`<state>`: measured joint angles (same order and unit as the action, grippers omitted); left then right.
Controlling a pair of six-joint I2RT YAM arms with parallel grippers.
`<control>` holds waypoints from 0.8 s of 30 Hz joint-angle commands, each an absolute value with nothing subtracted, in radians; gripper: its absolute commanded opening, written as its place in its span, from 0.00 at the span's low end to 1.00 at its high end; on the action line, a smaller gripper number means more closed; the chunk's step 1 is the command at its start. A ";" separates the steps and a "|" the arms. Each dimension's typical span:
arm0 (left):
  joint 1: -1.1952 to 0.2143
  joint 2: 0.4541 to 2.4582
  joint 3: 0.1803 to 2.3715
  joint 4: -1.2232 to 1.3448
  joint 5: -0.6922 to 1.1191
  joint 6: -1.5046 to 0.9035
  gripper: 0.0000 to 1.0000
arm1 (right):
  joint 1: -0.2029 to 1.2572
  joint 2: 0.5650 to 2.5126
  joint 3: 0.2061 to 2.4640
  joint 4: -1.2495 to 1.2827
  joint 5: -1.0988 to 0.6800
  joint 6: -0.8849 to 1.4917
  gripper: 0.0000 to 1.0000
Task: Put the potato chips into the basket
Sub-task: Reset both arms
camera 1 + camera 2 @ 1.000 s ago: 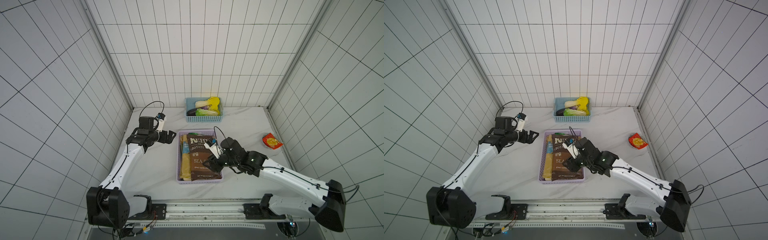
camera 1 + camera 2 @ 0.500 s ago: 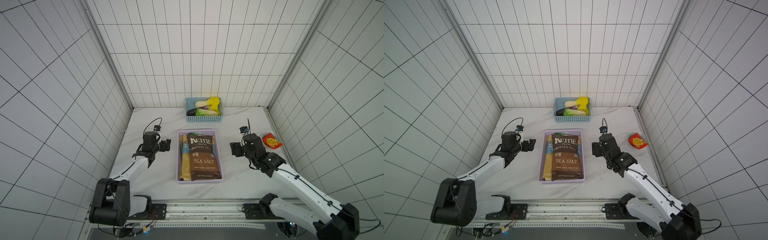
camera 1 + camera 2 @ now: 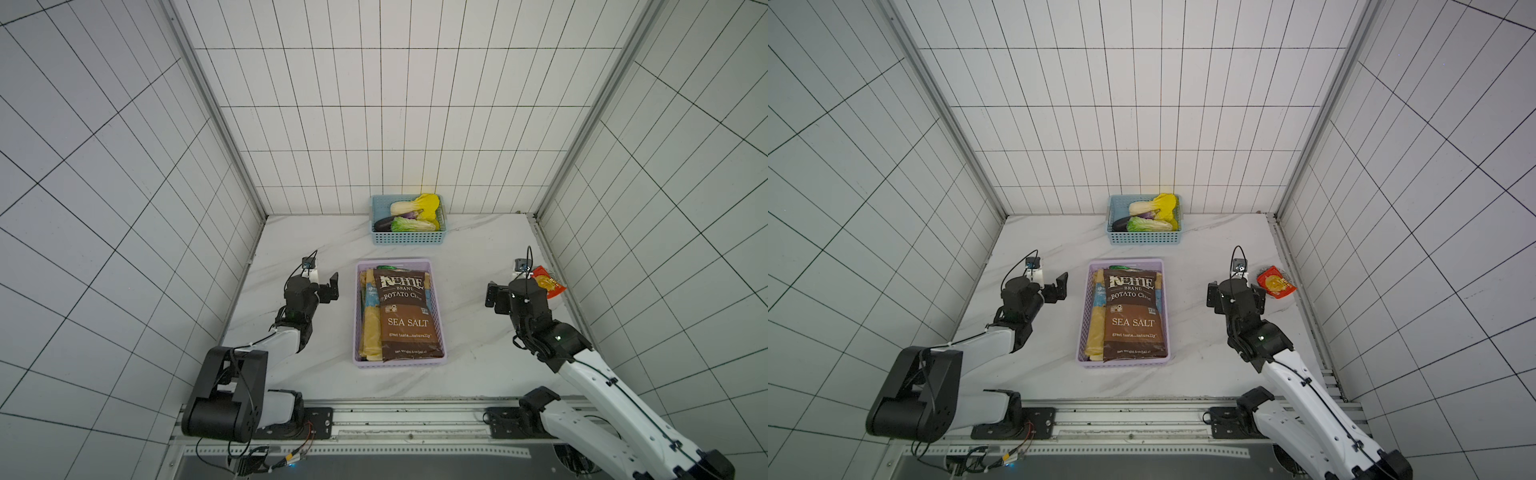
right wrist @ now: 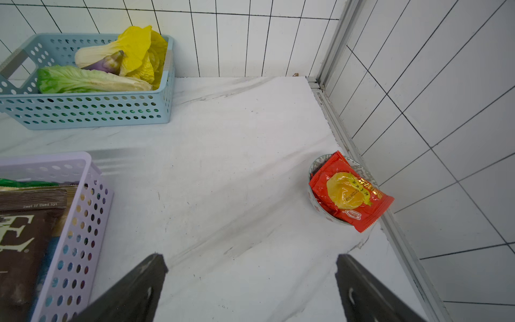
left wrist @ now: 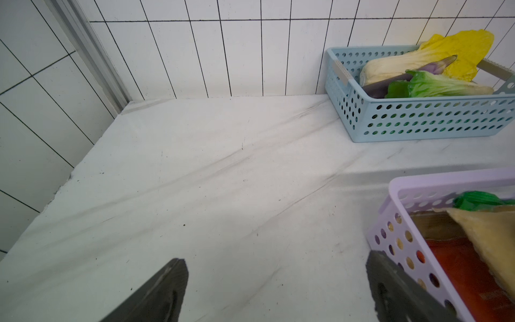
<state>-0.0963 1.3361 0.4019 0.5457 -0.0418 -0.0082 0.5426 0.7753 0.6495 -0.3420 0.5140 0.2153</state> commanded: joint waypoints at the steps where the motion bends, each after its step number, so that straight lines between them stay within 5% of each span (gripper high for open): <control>1: -0.093 1.357 0.404 0.636 -0.087 0.002 0.98 | 0.536 0.696 0.617 -0.326 0.497 0.179 0.99; 17: -0.046 1.611 0.346 1.064 -0.180 -0.020 0.98 | 0.537 0.535 0.545 -0.328 0.418 0.111 0.99; 24: 0.006 1.557 0.441 0.784 -0.110 -0.077 0.98 | 0.525 0.524 0.541 -0.287 0.458 0.073 0.99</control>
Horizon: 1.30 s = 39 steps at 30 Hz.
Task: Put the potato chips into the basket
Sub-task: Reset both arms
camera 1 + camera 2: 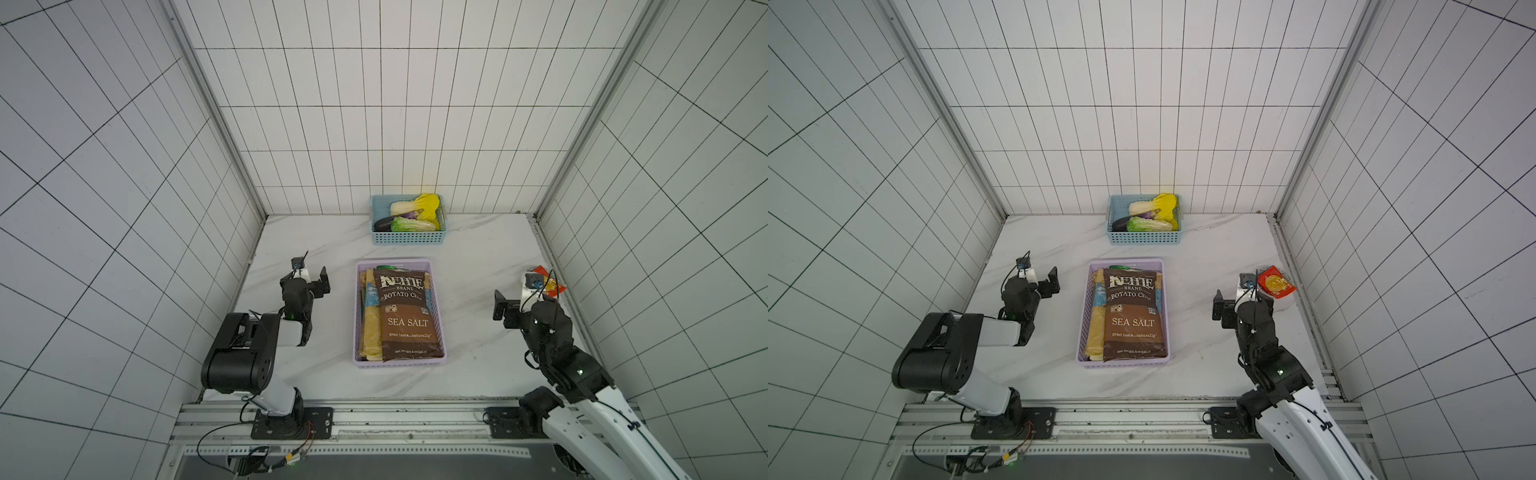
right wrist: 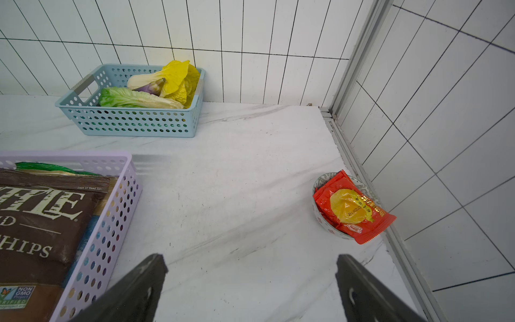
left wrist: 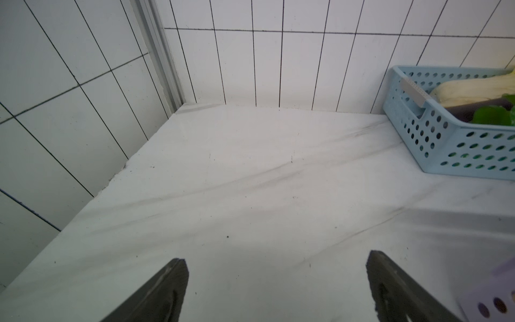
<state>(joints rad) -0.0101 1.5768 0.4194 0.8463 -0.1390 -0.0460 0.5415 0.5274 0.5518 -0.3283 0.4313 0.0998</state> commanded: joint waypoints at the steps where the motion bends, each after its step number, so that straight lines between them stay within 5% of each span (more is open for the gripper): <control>1: 0.007 1.553 0.444 0.770 -0.109 -0.078 0.98 | 0.516 0.528 0.543 -0.280 0.459 0.069 0.99; 10: 0.011 1.557 0.445 0.775 -0.102 -0.080 0.98 | 0.287 0.747 0.552 -0.096 0.257 0.050 0.99; 17: 0.012 1.556 0.444 0.775 -0.100 -0.080 0.98 | 0.227 1.000 0.349 0.501 0.243 -0.071 0.99; 39: 0.013 1.556 0.444 0.773 -0.098 -0.080 0.98 | 0.070 1.499 0.536 0.593 0.123 -0.042 0.99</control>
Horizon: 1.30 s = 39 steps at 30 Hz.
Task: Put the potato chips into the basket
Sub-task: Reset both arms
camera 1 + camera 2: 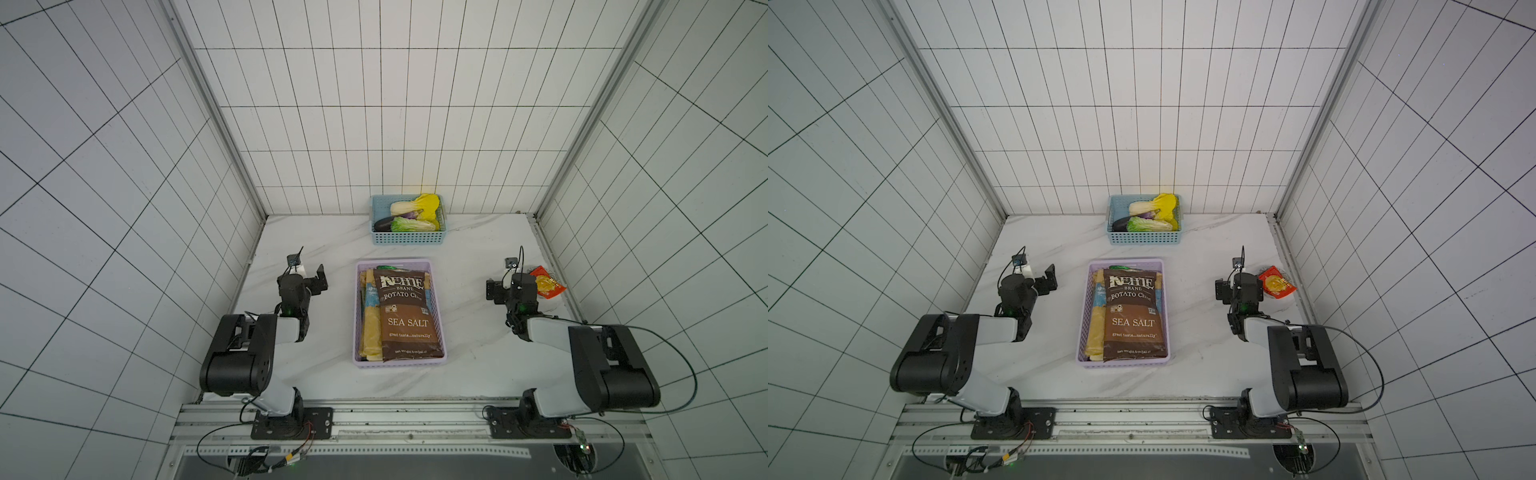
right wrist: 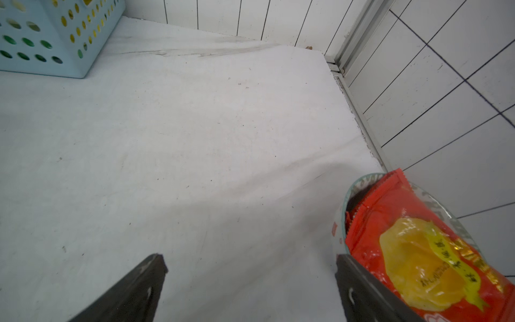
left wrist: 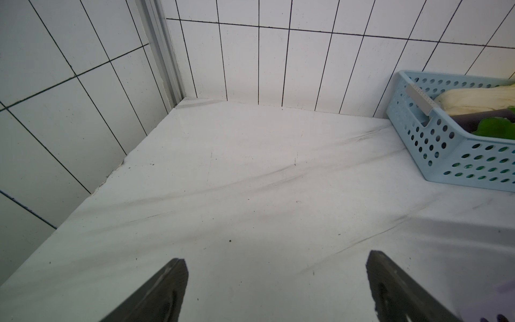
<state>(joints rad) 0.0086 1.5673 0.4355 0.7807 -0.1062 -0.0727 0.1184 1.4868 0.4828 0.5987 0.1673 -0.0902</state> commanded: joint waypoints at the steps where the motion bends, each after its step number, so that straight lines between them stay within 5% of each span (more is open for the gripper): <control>1: 0.013 1.557 0.444 0.773 -0.098 -0.080 0.98 | 0.052 1.505 0.536 0.593 0.117 -0.021 0.99; 9: 0.013 1.556 0.444 0.773 -0.097 -0.079 0.98 | -0.004 1.539 0.387 0.899 0.011 -0.002 0.99; 39: 0.012 1.557 0.443 0.773 -0.098 -0.080 0.98 | -0.023 1.539 0.437 0.796 0.012 0.021 0.99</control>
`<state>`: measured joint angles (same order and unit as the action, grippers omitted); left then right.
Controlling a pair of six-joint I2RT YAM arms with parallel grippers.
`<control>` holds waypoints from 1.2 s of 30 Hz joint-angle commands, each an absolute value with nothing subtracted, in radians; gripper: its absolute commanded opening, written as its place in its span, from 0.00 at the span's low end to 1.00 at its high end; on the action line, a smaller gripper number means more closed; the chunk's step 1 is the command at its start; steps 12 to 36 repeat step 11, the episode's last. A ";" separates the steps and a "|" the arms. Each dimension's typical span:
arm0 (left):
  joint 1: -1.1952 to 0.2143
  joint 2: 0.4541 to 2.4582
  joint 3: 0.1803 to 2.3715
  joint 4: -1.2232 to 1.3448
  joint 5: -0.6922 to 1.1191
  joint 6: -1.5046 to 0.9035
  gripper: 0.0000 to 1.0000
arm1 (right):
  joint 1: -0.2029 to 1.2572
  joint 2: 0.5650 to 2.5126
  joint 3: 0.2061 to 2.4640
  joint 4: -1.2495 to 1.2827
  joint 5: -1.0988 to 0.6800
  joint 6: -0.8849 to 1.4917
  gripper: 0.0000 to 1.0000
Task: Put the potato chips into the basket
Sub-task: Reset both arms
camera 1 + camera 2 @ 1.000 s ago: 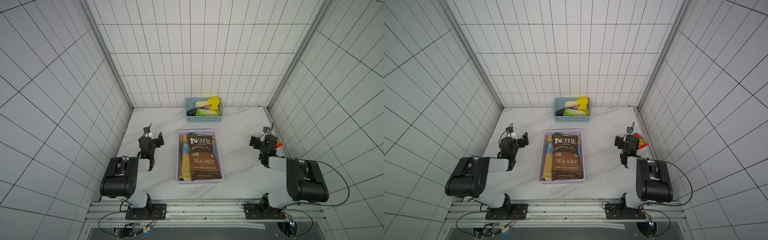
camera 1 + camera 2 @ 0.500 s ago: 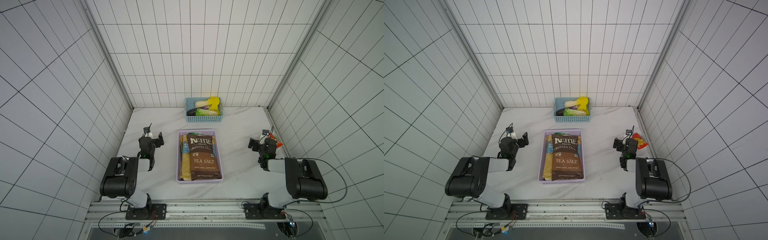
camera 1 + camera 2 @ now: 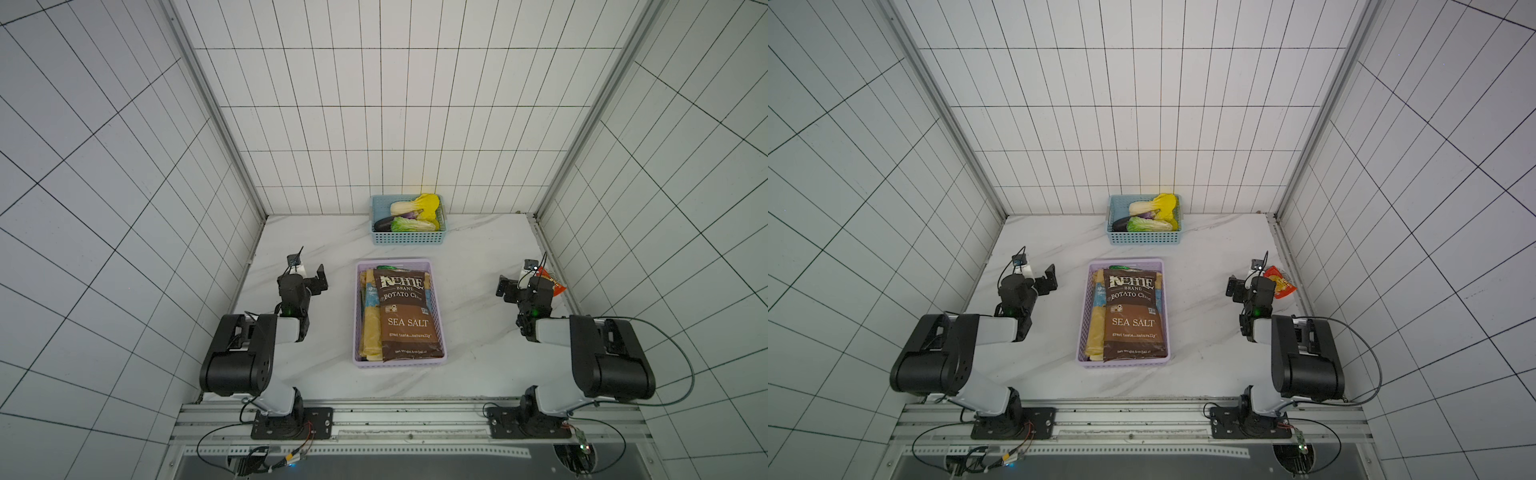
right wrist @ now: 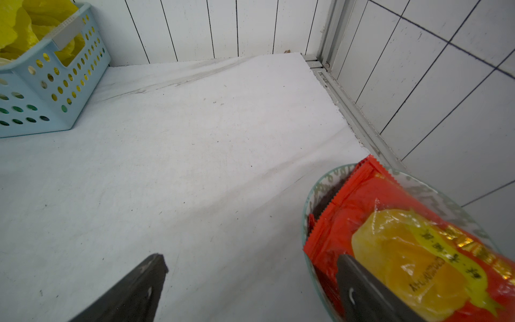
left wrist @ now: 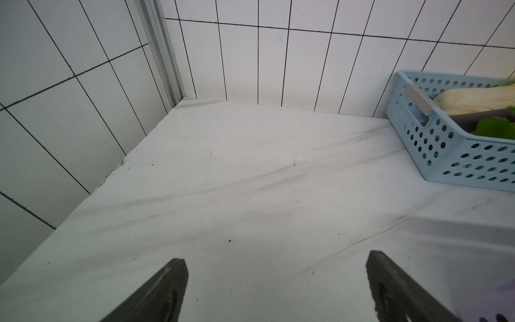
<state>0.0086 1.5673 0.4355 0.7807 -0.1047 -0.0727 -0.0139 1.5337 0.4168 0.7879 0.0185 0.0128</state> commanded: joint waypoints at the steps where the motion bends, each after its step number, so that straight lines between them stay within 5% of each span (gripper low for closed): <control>1: 0.012 1.556 0.443 0.773 -0.098 -0.081 0.98 | -0.022 1.539 0.437 0.796 0.012 0.021 0.99; 36: 0.013 1.556 0.444 0.773 -0.097 -0.080 0.98 | -0.022 1.539 0.440 0.792 0.014 0.026 0.99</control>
